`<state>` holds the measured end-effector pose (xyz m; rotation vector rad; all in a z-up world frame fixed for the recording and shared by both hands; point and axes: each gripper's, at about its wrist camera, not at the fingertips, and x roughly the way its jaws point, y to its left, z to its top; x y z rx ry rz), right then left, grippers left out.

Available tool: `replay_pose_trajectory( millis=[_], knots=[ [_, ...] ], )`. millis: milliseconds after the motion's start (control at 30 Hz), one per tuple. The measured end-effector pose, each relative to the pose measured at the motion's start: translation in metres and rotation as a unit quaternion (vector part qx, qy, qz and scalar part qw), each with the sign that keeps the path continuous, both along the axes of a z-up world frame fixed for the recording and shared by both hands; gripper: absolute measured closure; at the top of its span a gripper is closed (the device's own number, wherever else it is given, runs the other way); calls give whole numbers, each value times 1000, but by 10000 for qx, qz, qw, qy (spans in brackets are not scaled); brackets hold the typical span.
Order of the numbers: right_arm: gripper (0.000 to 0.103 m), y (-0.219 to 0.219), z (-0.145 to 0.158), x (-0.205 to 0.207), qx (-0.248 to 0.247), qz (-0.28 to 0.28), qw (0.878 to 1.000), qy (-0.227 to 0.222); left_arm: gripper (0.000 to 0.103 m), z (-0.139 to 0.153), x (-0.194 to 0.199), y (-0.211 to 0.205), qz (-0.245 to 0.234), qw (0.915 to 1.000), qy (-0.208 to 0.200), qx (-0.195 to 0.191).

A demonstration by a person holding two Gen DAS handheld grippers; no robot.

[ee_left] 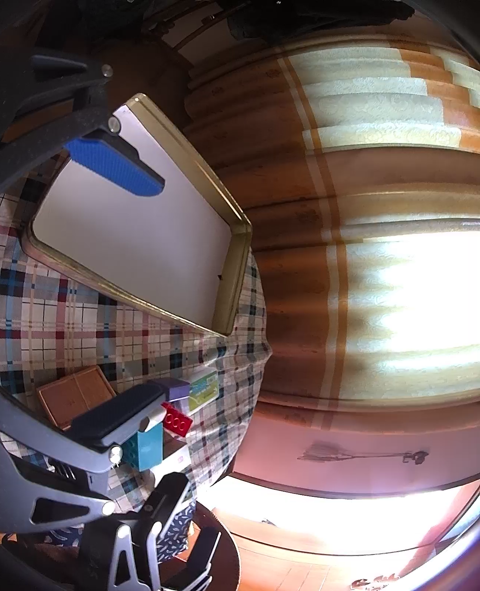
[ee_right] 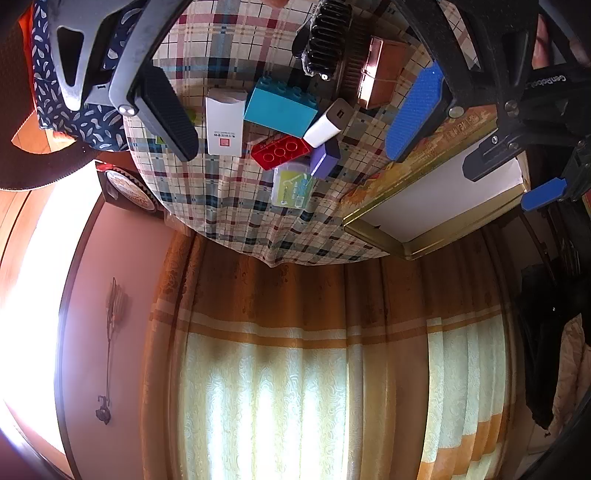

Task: Organize rigid objects

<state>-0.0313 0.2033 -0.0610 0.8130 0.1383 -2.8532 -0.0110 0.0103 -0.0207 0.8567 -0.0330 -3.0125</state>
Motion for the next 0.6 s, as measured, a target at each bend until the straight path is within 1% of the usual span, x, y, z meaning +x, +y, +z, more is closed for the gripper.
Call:
replay_pose_trajectory(
  millis=[333,433,533,600],
  knots=[
    [1,7,-6,-5,-58,-33,9999,-135,0,-13,-5,3,0,9999,-160,-60],
    [1,11,-13,-8,-31,-129,9995,-291,0,-18,-8,4,16,9996,-252,-117],
    [1,22,-25,-12,-244,-121,9979,-593,0,-24,-11,6,2,9994,-323,-149],
    [1,26,-35,-12,-271,-95,9969,-733,0,-28,-12,8,-41,9991,-379,-157]
  ],
)
